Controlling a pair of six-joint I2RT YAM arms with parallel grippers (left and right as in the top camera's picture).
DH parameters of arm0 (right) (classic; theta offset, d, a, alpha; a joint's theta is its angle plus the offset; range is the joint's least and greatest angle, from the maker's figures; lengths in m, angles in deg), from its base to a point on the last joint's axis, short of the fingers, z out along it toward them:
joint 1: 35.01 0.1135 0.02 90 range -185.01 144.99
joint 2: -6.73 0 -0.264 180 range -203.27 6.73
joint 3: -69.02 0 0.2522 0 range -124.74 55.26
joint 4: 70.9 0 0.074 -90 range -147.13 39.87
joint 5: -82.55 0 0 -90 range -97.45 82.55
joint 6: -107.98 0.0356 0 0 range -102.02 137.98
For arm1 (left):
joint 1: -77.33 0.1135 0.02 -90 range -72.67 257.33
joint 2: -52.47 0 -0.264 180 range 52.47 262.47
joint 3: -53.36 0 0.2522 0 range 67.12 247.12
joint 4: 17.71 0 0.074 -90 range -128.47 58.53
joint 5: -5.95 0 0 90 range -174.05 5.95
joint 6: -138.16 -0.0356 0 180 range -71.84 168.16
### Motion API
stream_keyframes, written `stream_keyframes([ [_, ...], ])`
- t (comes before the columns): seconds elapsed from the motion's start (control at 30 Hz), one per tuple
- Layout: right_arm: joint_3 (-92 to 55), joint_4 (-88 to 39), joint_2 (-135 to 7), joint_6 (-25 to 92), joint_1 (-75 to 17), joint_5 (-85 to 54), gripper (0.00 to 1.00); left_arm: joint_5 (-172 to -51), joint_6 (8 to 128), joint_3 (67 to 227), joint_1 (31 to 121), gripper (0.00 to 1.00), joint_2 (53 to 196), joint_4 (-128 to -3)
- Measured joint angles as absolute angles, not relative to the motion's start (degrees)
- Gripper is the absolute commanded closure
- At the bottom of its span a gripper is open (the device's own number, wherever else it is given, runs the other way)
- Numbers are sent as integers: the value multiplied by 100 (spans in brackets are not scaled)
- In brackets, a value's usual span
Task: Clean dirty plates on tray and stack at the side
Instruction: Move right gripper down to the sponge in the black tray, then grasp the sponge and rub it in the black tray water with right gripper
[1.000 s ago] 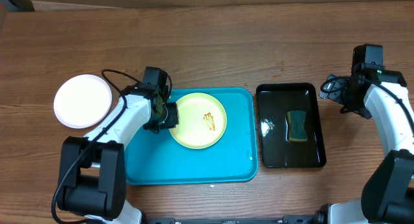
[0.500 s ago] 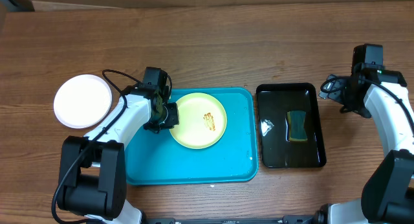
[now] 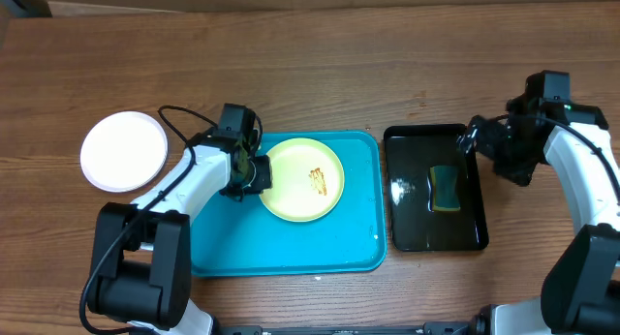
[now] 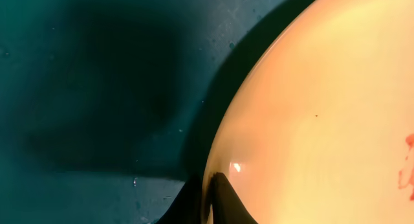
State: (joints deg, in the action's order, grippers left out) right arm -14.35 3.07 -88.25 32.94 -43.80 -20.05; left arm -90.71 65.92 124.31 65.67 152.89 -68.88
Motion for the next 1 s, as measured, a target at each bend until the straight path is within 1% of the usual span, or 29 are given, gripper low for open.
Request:
stream_keyframes([
  [0.03,-1435,432,-8825,3294,-4293,-1964,5,-9071,6592,12425,6567,91,15289,-6877],
  [0.13,-1433,742,-8825,3303,-3862,-1719,9,-9088,6592,12416,6567,91,15289,-6866],
  [0.23,-1393,910,-8823,3414,-3338,-1321,9,-9090,6590,12414,6567,91,15289,-6862],
  [0.37,-1135,781,-8825,3650,-2800,-724,11,-9084,6590,12414,6567,91,15289,-6862],
  [0.53,-613,110,-8823,3810,-2638,-178,19,-9064,6590,12410,6567,90,15289,-6870],
  [0.8,323,-727,-8814,3880,-2638,-69,20,-9062,6590,12405,6567,90,15289,-6873],
  [0.87,428,-840,-8814,3880,-2638,-185,27,-9062,6590,12405,6567,89,15289,-6873],
  [0.93,480,-906,-8814,3900,-2638,-333,30,-9062,6590,12405,6567,90,15289,-6873],
  [0.97,480,-917,-8814,3891,-2638,-379,38,-9062,6590,12405,6567,90,15289,-6873],
  [1.0,480,-926,-8814,3893,-2638,-416,56,-9062,6590,12403,6567,89,15289,-6873],
])
